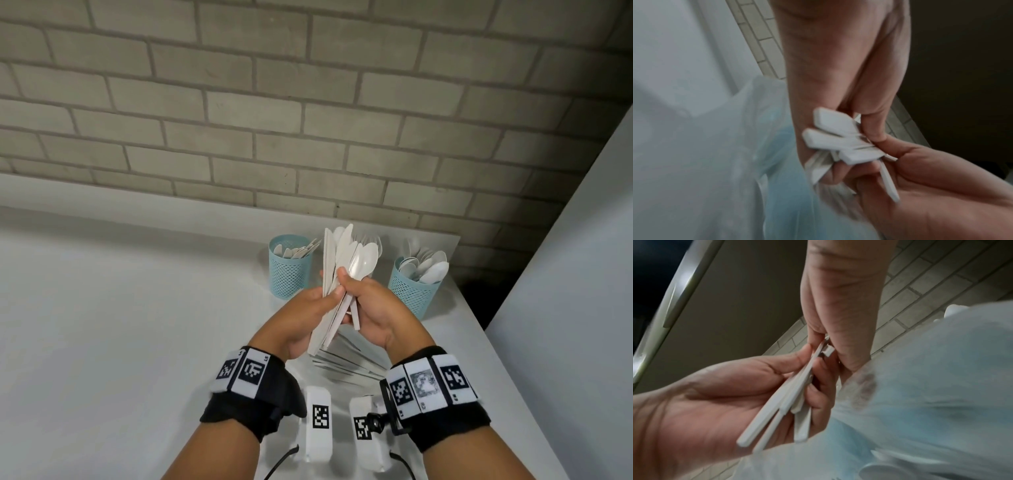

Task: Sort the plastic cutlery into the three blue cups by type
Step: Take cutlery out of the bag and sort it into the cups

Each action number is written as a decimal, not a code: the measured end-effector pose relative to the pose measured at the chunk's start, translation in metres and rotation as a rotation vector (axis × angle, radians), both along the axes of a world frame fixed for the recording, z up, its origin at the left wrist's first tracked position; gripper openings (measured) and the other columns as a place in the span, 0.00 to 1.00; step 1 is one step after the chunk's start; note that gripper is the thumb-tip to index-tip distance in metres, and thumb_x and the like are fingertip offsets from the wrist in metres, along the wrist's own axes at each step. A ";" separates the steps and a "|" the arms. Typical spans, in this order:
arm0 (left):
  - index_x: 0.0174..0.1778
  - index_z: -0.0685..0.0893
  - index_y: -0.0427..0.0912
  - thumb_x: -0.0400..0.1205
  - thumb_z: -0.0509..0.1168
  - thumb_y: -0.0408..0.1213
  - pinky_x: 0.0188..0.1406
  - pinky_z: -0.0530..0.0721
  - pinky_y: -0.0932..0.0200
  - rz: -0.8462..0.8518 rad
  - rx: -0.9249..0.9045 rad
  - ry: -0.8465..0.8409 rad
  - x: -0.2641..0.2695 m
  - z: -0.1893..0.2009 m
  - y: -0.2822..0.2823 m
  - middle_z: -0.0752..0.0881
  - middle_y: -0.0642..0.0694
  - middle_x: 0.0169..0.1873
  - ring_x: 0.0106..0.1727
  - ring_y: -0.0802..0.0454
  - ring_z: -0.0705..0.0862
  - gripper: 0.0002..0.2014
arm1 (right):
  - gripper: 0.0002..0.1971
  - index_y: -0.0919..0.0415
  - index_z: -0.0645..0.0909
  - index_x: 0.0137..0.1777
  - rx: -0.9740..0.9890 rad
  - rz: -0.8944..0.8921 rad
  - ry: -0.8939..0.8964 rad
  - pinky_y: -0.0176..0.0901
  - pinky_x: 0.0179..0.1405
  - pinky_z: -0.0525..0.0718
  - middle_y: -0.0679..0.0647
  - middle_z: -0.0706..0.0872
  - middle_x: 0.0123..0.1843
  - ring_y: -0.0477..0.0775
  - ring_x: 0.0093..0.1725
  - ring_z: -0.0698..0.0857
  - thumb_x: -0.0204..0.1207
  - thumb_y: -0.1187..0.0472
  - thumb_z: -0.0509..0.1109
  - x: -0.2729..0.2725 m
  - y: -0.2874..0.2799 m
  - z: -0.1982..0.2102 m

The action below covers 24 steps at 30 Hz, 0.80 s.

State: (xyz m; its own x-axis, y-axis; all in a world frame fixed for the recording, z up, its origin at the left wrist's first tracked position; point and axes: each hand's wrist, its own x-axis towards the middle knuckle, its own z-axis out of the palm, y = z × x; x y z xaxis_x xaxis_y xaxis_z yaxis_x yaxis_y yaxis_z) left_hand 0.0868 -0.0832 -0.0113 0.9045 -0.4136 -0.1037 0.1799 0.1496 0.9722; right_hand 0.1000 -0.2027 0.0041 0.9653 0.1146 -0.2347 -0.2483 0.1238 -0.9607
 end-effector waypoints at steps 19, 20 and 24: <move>0.62 0.80 0.54 0.85 0.59 0.41 0.49 0.82 0.65 0.037 0.138 -0.148 0.001 -0.028 -0.001 0.89 0.56 0.41 0.44 0.63 0.87 0.11 | 0.24 0.66 0.78 0.66 0.130 -0.094 0.061 0.46 0.36 0.84 0.69 0.84 0.62 0.60 0.49 0.85 0.85 0.49 0.52 0.003 -0.015 -0.017; 0.61 0.80 0.55 0.85 0.59 0.41 0.49 0.82 0.65 0.034 0.147 -0.154 0.001 -0.029 -0.001 0.88 0.56 0.41 0.43 0.64 0.88 0.11 | 0.23 0.66 0.77 0.66 0.149 -0.116 0.069 0.44 0.32 0.84 0.69 0.84 0.62 0.59 0.47 0.86 0.85 0.49 0.52 0.003 -0.016 -0.018; 0.58 0.80 0.55 0.85 0.59 0.42 0.45 0.82 0.67 0.028 0.167 -0.151 0.000 -0.032 -0.001 0.88 0.55 0.40 0.41 0.63 0.88 0.09 | 0.22 0.68 0.78 0.65 0.188 -0.164 0.078 0.47 0.39 0.85 0.67 0.86 0.56 0.59 0.47 0.86 0.86 0.52 0.53 0.005 -0.017 -0.017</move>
